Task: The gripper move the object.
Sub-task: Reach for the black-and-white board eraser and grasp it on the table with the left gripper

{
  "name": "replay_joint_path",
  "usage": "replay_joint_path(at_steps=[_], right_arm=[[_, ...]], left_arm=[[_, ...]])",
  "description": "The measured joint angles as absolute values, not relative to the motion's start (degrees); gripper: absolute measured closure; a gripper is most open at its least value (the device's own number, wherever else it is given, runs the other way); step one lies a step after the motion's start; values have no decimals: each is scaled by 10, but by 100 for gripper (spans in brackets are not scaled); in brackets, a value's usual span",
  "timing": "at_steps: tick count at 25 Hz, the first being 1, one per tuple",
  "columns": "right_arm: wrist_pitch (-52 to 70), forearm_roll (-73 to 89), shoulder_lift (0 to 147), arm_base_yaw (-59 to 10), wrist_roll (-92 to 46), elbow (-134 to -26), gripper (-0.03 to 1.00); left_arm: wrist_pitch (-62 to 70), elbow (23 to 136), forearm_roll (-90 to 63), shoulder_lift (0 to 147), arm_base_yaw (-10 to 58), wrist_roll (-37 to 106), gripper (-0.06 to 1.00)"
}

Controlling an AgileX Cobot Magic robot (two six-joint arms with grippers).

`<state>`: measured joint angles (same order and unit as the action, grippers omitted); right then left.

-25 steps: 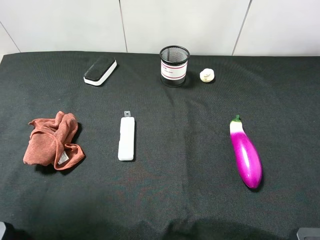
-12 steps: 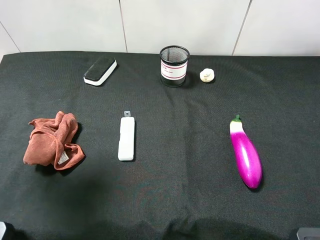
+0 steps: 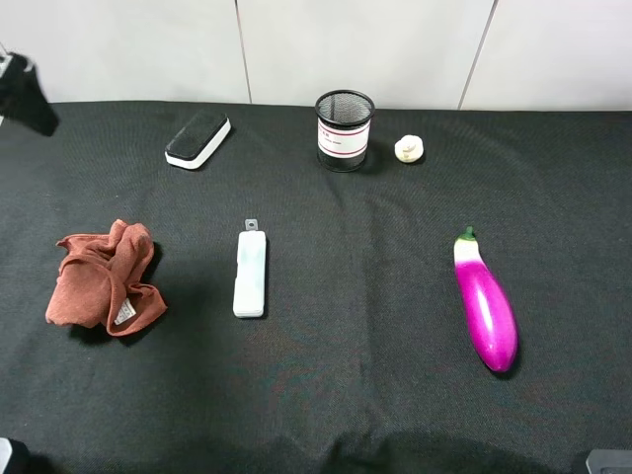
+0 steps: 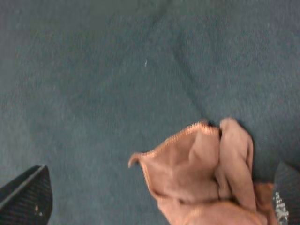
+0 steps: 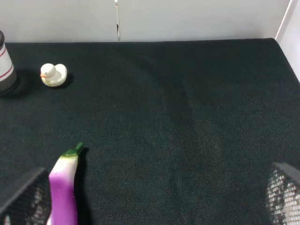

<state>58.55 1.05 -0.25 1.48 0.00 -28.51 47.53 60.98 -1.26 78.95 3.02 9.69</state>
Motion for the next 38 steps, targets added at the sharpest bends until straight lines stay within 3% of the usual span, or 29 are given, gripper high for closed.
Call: replay_joint_path(at_steps=[21,38], right_arm=[[586,11,-3,15,0,-285,27],[586,11,-3,15,0,-285,27]], left_arm=[[433,855,-24,1099,89,132,-5],[314,883,-24,1210,102,130,-5]])
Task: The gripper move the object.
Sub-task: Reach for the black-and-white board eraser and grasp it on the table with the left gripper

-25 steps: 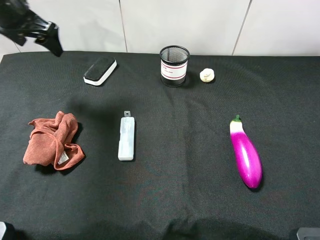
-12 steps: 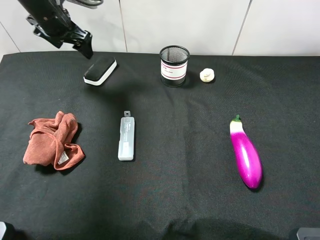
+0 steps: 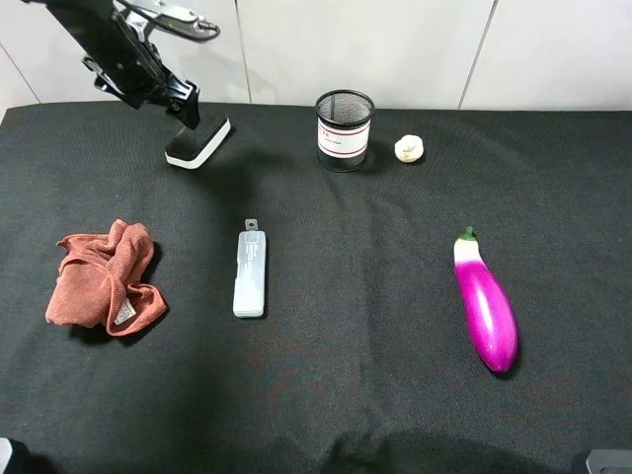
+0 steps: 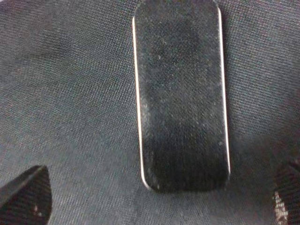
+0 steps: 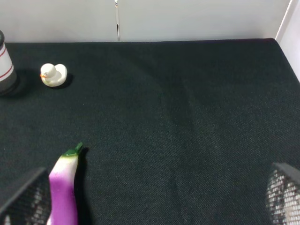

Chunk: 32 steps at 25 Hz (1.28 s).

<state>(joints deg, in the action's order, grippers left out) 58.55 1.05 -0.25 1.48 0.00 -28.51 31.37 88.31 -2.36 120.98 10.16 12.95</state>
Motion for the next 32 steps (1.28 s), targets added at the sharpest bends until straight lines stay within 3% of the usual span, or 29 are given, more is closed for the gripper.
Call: replay_joint_path(at_steps=[24,32], right_arm=[[586,11,-3,15,0,-285,27],[586,11,-3,15,0,-285,27]], left_arm=[[239,931,-26,1333,120,89,-5],[235,931,-28,1338,120,88,10]])
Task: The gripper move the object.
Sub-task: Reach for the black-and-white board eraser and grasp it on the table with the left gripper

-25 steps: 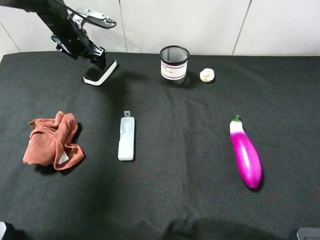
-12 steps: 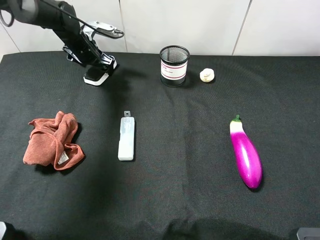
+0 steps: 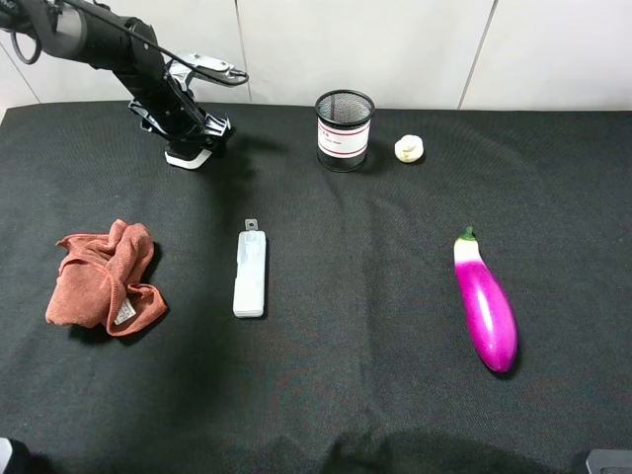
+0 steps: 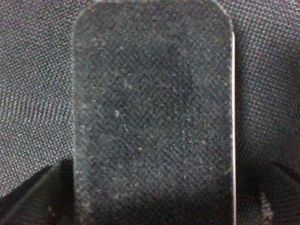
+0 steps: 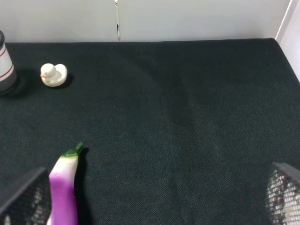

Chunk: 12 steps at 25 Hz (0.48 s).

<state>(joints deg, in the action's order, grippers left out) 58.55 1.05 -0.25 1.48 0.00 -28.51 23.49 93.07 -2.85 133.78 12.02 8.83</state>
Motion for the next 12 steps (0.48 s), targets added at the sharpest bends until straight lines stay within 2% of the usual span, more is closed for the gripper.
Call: replay_joint_path(at_steps=[6,12], right_arm=[[586,11,-3,15,0,-285,27],[586,11,-3,15,0,-285,27]], left_arm=[[235,931,-28,1338,121,69,26],[235,931,-28,1338,121,54,26]])
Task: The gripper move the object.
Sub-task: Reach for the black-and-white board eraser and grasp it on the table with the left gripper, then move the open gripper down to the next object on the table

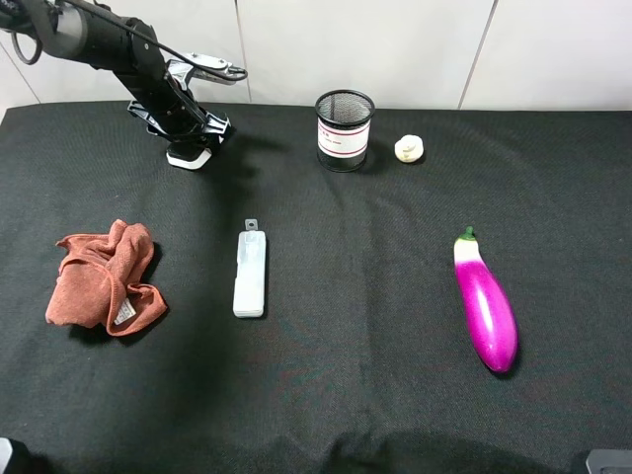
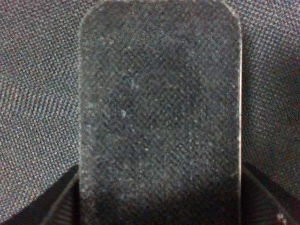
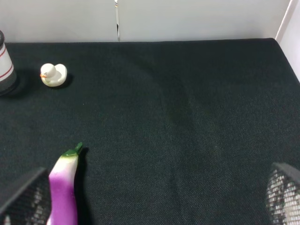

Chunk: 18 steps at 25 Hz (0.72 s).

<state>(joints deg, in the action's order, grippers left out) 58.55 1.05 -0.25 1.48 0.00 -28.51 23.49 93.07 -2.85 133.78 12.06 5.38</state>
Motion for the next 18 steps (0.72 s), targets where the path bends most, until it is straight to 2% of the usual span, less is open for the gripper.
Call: replay_joint_path(at_steps=[12,18], right_arm=[[586,11,-3,15,0,-285,27],[586,11,-3,15,0,-285,27]], left_arm=[[238,932,-28,1338,121,33,26],[286,966,-28,1337,121,31,26]])
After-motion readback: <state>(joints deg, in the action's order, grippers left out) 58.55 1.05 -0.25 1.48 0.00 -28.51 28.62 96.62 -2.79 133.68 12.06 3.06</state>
